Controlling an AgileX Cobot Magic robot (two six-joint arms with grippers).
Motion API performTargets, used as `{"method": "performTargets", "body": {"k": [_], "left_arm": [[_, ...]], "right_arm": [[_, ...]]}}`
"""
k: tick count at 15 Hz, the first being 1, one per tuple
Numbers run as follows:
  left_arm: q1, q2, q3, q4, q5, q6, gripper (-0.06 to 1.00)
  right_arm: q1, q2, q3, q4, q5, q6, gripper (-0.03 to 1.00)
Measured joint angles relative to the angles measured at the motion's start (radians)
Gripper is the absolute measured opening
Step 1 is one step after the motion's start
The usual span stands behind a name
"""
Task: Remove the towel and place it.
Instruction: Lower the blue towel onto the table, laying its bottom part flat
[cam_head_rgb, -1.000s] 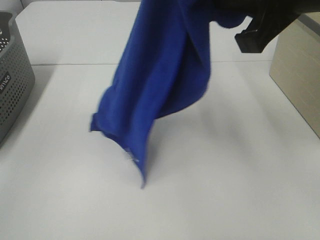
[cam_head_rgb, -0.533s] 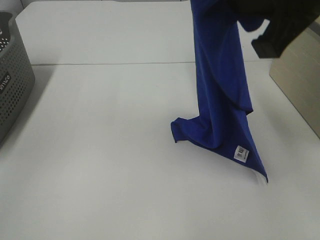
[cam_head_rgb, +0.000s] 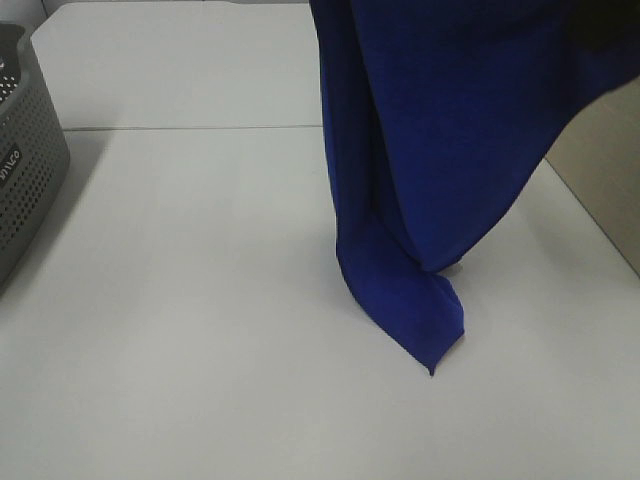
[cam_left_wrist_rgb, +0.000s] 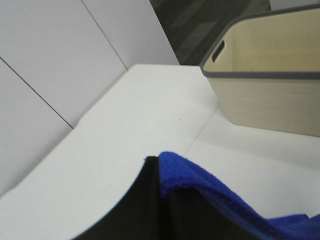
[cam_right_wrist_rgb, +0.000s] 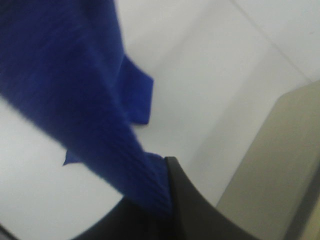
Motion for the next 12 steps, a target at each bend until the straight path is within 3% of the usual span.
{"method": "performTargets", "body": {"k": [1,2,3,5,6,7,9,11,12], "left_arm": [[0.000,0.000,0.000,0.021,0.053,-0.064,0.00],[0.000,-0.006,0.000,0.114,0.123,-0.260,0.00],[0.000,-0.010,0.000,0.194,0.132,-0.375,0.00],[0.000,-0.009,0.000,0.416,0.116,-0.531,0.00],[0.000,-0.002,0.000,0.481,0.104,-0.557,0.00],[0.000,0.019,0.000,0.610,0.064,-0.596,0.00],[0.036,0.079,0.000,0.792,-0.067,-0.724,0.00],[0.136,0.153,-0.005,0.916,-0.253,-0.924,0.00],[0.234,0.220,-0.050,0.966,-0.380,-1.077,0.00]], "right_arm": [[0.000,0.003,-0.064,-0.040,-0.005,0.029,0.00],[0.000,0.003,-0.135,-0.117,-0.069,0.045,0.00],[0.000,0.006,-0.141,-0.154,-0.116,0.045,0.00],[0.000,0.046,-0.144,-0.213,-0.217,0.045,0.00],[0.000,0.063,-0.144,-0.229,-0.239,0.045,0.00],[0.000,0.096,-0.144,-0.262,-0.301,0.046,0.00],[0.000,0.179,-0.144,-0.358,-0.487,0.091,0.00],[0.000,0.267,-0.152,-0.499,-0.713,0.193,0.00],[0.000,0.351,-0.205,-0.602,-0.860,0.304,0.00]]}}
